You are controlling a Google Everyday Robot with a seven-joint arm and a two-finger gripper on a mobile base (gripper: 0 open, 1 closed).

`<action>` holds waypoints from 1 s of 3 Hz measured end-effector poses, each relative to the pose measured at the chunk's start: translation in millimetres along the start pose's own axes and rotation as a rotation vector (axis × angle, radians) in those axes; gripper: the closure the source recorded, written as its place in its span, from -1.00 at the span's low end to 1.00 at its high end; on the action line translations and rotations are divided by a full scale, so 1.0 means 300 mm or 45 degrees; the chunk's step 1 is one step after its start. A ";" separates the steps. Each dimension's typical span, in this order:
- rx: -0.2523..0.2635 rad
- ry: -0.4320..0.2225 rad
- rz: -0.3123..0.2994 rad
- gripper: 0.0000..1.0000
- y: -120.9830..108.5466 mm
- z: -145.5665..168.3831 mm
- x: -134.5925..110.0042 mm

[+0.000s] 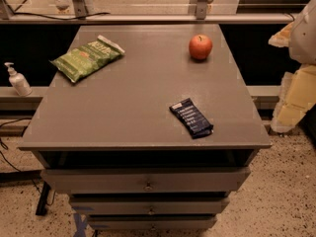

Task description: Move green jalapeno chip bag near rxbar blueberry

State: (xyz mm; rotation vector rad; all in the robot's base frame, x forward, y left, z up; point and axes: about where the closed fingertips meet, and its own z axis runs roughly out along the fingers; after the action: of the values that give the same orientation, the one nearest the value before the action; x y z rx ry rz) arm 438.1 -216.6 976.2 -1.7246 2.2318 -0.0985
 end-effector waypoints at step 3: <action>-0.032 -0.269 0.053 -1.00 -0.051 0.042 -0.171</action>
Offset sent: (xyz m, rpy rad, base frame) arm 0.0182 0.0130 0.0006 0.1859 0.0069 -0.0168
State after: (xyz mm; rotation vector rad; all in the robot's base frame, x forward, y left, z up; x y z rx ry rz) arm 467.3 -170.1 978.7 -1.6176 2.1212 0.1164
